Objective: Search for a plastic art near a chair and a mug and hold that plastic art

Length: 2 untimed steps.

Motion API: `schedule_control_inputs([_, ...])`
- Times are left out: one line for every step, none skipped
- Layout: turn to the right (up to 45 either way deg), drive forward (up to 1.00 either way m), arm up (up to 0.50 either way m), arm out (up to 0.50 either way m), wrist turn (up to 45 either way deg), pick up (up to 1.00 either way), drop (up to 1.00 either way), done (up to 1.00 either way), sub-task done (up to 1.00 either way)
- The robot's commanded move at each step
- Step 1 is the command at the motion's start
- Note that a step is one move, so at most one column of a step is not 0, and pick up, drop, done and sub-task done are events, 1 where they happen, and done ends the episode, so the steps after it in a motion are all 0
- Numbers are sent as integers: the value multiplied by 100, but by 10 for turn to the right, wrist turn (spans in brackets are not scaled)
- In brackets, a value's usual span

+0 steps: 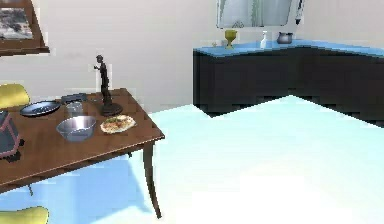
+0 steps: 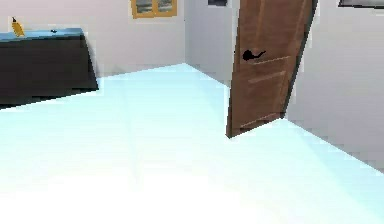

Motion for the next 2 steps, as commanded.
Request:
schedule_control_inputs([210, 0, 0, 0, 0, 0, 0, 0, 0])
schedule_control_inputs([0, 100, 0, 0, 0, 0, 0, 0, 0])
